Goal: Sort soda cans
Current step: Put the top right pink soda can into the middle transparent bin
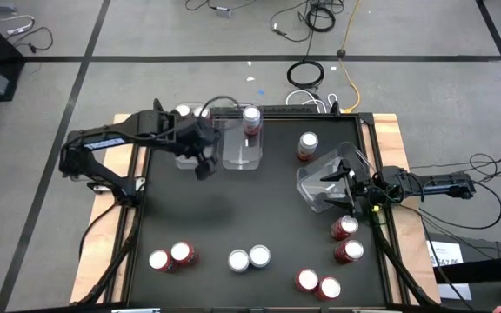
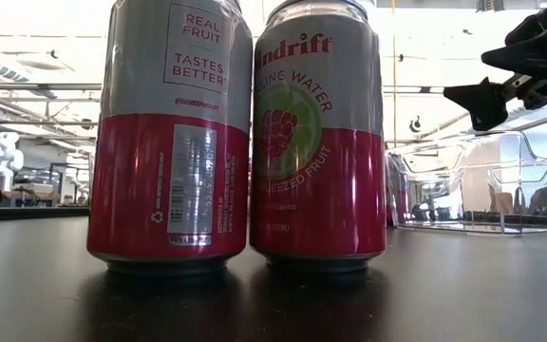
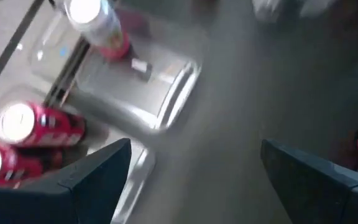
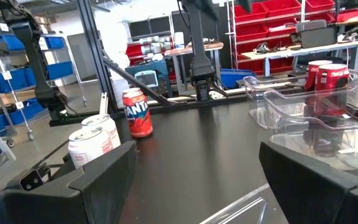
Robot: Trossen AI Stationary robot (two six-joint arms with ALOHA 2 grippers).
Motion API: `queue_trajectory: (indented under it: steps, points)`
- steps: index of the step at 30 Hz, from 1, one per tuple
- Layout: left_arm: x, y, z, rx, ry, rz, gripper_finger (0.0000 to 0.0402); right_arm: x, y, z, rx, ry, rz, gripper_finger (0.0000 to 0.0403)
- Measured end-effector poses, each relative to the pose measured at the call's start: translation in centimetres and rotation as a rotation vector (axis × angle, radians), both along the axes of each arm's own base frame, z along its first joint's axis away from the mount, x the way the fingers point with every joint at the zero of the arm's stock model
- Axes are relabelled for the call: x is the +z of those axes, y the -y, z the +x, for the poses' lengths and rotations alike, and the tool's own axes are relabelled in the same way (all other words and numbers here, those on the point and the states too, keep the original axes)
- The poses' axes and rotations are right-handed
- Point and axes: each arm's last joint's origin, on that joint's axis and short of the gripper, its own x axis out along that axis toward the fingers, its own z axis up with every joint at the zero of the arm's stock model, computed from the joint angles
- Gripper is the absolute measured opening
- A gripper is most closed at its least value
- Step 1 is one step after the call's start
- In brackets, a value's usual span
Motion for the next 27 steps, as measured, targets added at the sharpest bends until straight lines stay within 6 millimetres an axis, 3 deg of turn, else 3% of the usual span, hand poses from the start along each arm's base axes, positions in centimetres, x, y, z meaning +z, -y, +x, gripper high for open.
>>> queue_trajectory:
  steps: [7,14,19,27]
  points:
    - [-5.5,2.5,-0.4,-0.139,-0.221,-0.001,0.0368,0.0,0.0,0.0,0.000,0.000,0.000,0.0334]
    - [-12.2,5.6,-0.5,-0.408,-0.202,-0.132,0.0368,0.0,0.0,0.0,-0.005,0.001,0.000,0.0334]
    - [-14.0,6.6,-1.2,-0.401,-0.092,-0.191,0.0368,0.1,0.0,0.0,-0.002,0.005,0.000,0.0334]
    - [-14.0,7.1,-1.6,-0.327,-0.012,-0.237,0.0368,0.1,0.0,0.0,-0.005,0.010,0.003,0.0334]
